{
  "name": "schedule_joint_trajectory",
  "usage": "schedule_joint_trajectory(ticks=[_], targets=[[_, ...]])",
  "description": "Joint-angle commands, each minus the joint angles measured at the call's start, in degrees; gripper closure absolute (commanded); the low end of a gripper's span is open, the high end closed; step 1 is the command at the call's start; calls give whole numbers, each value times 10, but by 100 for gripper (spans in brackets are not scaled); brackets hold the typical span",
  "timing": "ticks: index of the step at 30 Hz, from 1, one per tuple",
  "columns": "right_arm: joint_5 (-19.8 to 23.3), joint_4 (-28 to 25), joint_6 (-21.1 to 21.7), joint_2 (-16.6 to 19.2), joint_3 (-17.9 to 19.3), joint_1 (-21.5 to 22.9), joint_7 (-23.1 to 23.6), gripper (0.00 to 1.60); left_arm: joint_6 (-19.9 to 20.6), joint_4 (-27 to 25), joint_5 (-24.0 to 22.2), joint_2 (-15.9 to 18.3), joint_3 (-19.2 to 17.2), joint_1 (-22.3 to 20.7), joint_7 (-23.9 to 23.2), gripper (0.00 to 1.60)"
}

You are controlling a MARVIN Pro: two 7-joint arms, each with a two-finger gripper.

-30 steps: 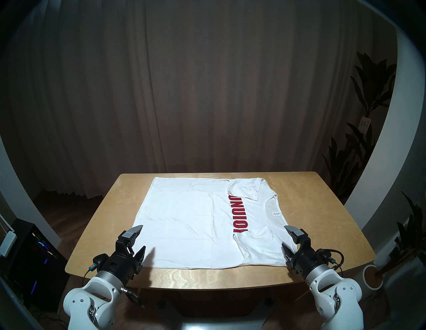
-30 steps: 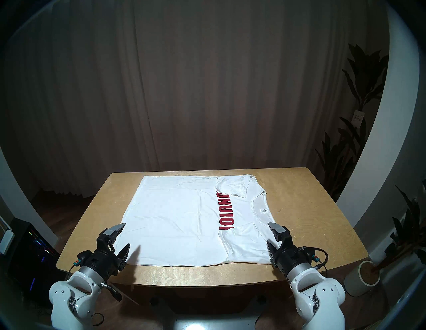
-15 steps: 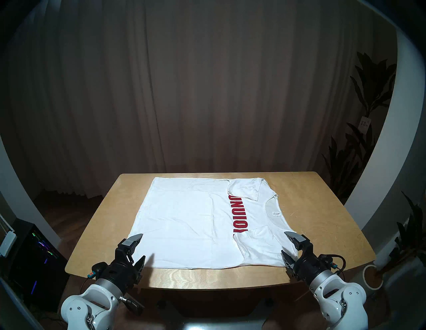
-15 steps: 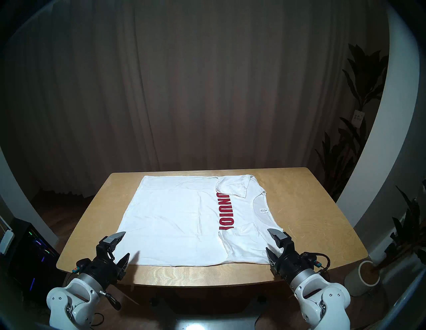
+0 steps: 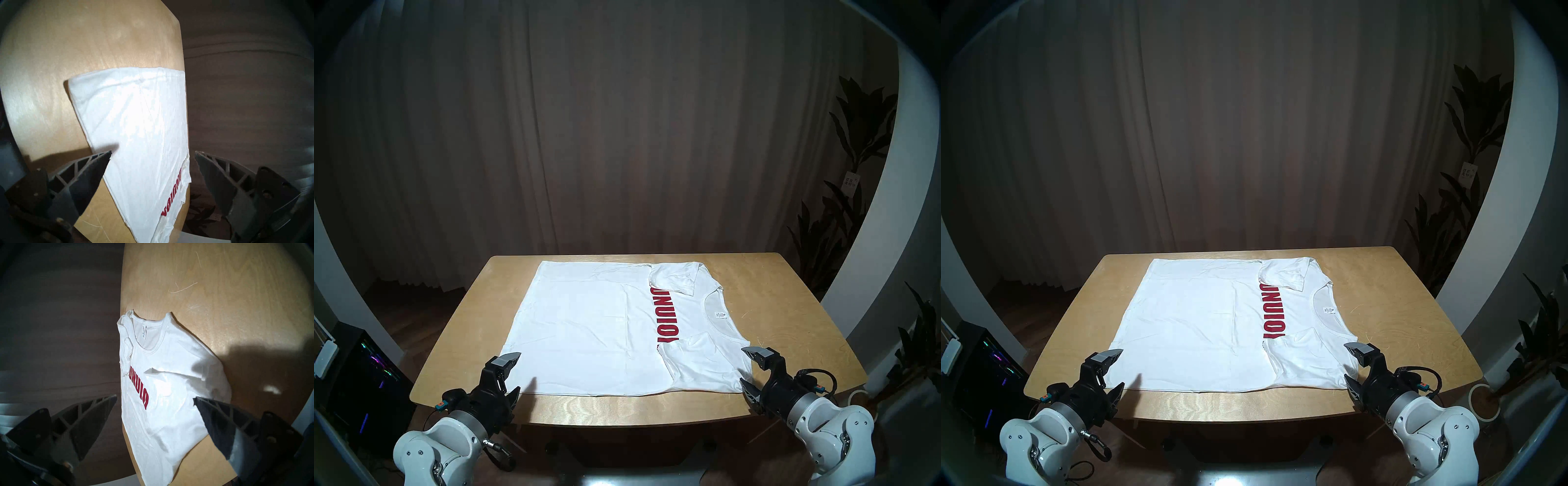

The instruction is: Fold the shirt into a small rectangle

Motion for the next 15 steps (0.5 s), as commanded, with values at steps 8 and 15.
schedule_joint_trajectory(ticks=[8,15], targets=[[58,12,18,-9,5,2,-2,0,36,40,-38,11,-21,9,-89,0],[81,14,35,-4,1,-3,-16,0,45,50,-34,17,-22,7,-96,0]])
